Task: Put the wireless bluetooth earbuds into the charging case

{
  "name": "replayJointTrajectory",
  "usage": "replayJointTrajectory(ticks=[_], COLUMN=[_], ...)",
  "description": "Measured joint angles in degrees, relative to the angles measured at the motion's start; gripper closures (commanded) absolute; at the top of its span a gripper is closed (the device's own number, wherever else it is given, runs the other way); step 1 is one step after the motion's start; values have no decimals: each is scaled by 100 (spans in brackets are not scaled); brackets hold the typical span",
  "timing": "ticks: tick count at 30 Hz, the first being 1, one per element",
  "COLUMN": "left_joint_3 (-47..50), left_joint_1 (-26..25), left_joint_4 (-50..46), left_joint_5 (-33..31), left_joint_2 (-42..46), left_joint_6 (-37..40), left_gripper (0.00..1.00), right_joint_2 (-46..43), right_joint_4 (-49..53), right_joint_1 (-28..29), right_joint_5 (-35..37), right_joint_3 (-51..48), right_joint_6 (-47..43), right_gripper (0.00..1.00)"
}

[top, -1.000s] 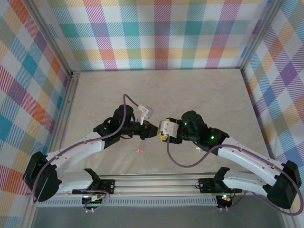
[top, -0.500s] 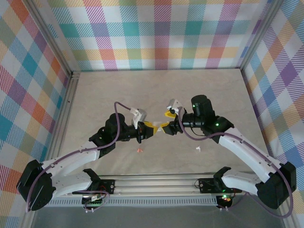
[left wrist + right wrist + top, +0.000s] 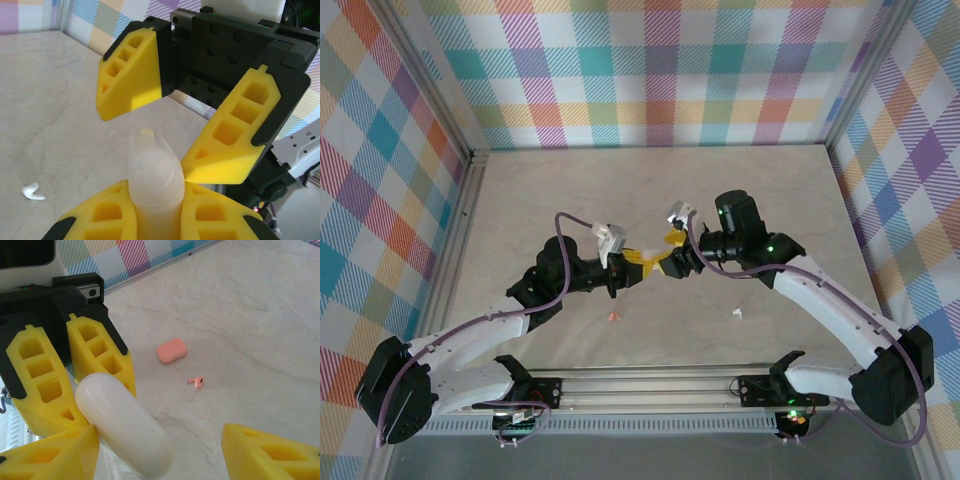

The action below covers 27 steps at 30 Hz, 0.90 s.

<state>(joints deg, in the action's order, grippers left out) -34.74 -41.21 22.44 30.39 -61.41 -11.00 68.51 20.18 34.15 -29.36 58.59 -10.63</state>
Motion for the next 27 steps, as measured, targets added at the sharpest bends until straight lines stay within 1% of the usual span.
replayJointTrajectory(ticks=[12, 17, 23, 27], left_joint_3=[24, 46, 48, 72], left_joint_1=[15, -66, -72, -72], left_joint_4=[-24, -122, -271, -389], left_joint_5=[-160, 151, 186, 9], left_joint_2=[90, 142, 177, 203], left_joint_6=[186, 321, 708, 968], left_gripper=[100, 100, 100, 100], right_joint_2=[289, 389, 608, 656], right_joint_4=[245, 170, 184, 304], right_joint_1=[-153, -420, -490, -490], right_joint_5=[-299, -131, -149, -330], right_joint_3=[297, 389, 476, 691], right_joint_6=[310, 584, 828, 964], right_gripper=[37, 37, 38, 38])
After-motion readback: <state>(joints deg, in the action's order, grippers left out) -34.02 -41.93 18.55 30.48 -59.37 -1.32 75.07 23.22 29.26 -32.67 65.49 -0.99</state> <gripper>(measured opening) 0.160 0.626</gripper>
